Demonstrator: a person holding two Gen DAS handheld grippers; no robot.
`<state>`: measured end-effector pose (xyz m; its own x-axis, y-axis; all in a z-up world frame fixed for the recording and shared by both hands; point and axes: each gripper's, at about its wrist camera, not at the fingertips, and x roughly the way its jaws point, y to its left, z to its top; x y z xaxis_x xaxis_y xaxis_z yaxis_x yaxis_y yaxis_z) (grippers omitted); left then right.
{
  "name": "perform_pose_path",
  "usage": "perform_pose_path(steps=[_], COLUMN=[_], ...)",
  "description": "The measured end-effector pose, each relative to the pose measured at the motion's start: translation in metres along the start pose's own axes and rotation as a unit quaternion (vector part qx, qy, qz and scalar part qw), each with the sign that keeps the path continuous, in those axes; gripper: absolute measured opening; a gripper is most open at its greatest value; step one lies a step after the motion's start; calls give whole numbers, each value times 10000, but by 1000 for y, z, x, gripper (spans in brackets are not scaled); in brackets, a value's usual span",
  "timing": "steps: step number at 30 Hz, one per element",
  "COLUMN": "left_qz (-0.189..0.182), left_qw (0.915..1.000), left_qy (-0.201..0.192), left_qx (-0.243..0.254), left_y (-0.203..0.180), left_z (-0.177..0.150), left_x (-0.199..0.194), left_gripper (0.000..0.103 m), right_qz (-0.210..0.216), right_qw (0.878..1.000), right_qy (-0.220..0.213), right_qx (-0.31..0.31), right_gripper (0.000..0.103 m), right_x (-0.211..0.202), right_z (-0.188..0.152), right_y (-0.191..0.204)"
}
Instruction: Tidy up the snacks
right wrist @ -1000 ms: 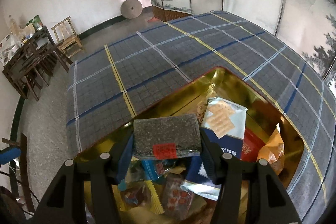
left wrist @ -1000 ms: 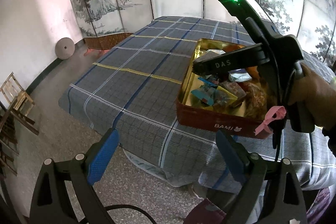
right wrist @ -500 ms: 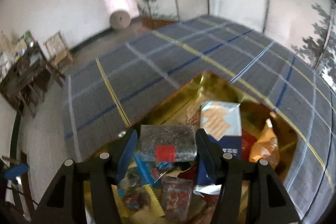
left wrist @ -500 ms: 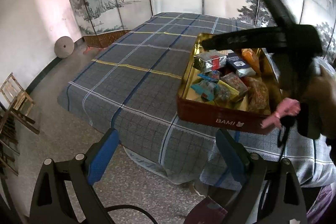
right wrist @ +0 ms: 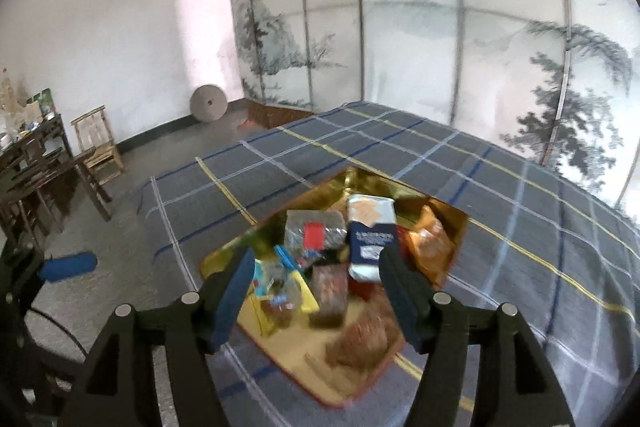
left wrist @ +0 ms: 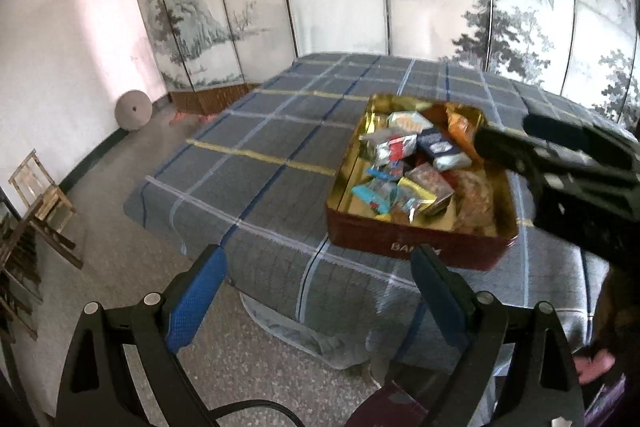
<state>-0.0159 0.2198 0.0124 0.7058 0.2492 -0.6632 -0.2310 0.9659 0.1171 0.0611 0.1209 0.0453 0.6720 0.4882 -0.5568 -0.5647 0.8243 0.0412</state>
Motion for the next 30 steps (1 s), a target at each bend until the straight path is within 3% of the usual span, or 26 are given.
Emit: perform_pose_path(steps=[7,11,13,23,30], left_qz=[59,129,163,-132,-226], left_qw=[9967,9941,9923,9911,9856], left_qy=[-796,-1069,-1224,-1326,-1671], left_qx=[123,130,106,-4,-153], left_y=[-14,-19,-22,-25,-17], left_z=[6,13,15,18,18], left_x=[-45,-66,-76,-101,-127], left_gripper=[92,103,102,103,103], right_qz=[-227,-392,-429,-667,-904], right_qw=[9984,9958,9942,9861,9800], right_qy=[-506,-826,-978,-1494,-1747], right_qx=[91,88,110,304,301], right_gripper=[71,76,76,79,80], right_x=[-54,-81,-95,-145,-172], right_z=[-9,-10,-11,-16,-17], right_y=[-5,-6,-6,-14,-11])
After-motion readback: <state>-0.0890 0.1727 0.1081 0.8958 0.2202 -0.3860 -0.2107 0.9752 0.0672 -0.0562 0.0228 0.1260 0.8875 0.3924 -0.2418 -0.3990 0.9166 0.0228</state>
